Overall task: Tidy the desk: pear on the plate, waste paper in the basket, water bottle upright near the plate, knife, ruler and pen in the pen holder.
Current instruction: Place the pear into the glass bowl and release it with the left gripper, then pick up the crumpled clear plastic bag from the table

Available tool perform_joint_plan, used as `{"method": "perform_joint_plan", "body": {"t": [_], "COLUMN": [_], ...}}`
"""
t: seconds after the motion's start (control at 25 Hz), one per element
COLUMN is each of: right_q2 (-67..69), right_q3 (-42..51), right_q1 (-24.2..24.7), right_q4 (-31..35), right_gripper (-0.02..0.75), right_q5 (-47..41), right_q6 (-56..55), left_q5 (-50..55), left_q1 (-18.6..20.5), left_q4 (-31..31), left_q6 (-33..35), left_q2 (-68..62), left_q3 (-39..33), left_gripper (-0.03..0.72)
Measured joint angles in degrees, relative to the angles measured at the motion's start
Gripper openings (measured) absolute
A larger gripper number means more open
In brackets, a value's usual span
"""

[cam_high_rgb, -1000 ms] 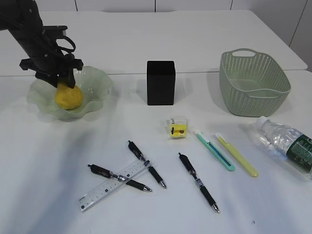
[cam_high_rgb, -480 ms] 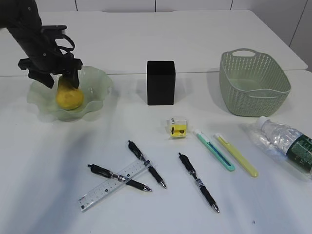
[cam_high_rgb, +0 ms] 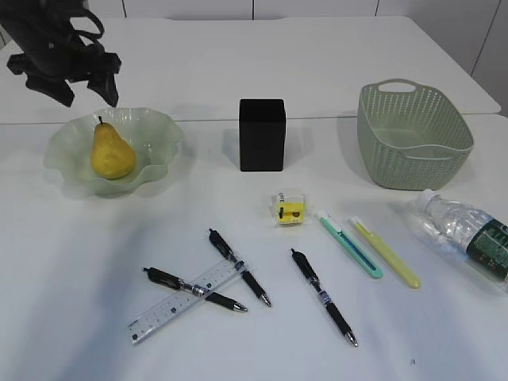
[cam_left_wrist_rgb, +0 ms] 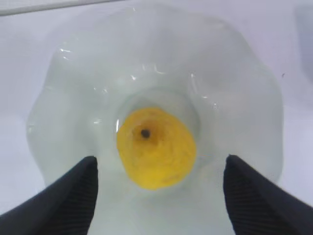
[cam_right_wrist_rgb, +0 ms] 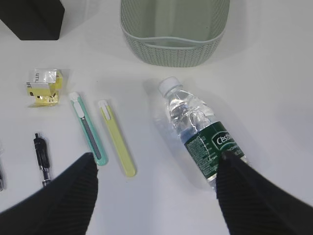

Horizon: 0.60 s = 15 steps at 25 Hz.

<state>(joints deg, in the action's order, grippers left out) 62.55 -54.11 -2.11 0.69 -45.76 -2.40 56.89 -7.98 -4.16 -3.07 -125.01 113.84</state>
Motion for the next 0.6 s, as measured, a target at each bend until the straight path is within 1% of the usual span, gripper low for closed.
{"method": "perform_joint_plan", "body": {"t": [0.24, 0.44, 0.6], "right_q2": [0.00, 0.00, 0.00], "right_q3": [0.00, 0.00, 0.00], "right_q1": [0.00, 0.00, -2.11], "right_q4": [0.59, 2.85, 3.47], "right_gripper": [0.557, 0.557, 0.557], "right_q5": [-0.11, -0.73, -1.95], "right_q6": [0.00, 1.19, 3.39], "left_q5": [5.34, 11.43, 12.77], "left_q1": [0.00, 0.09, 0.09], "left_q4": [2.04, 2.80, 3.74], "left_q6": [0.00, 0.00, 0.63], "left_q2": [6.38, 9.78, 12.79], "left_q3": [0.00, 0.00, -1.61], "left_gripper": [0.569, 0.569, 0.569]}}
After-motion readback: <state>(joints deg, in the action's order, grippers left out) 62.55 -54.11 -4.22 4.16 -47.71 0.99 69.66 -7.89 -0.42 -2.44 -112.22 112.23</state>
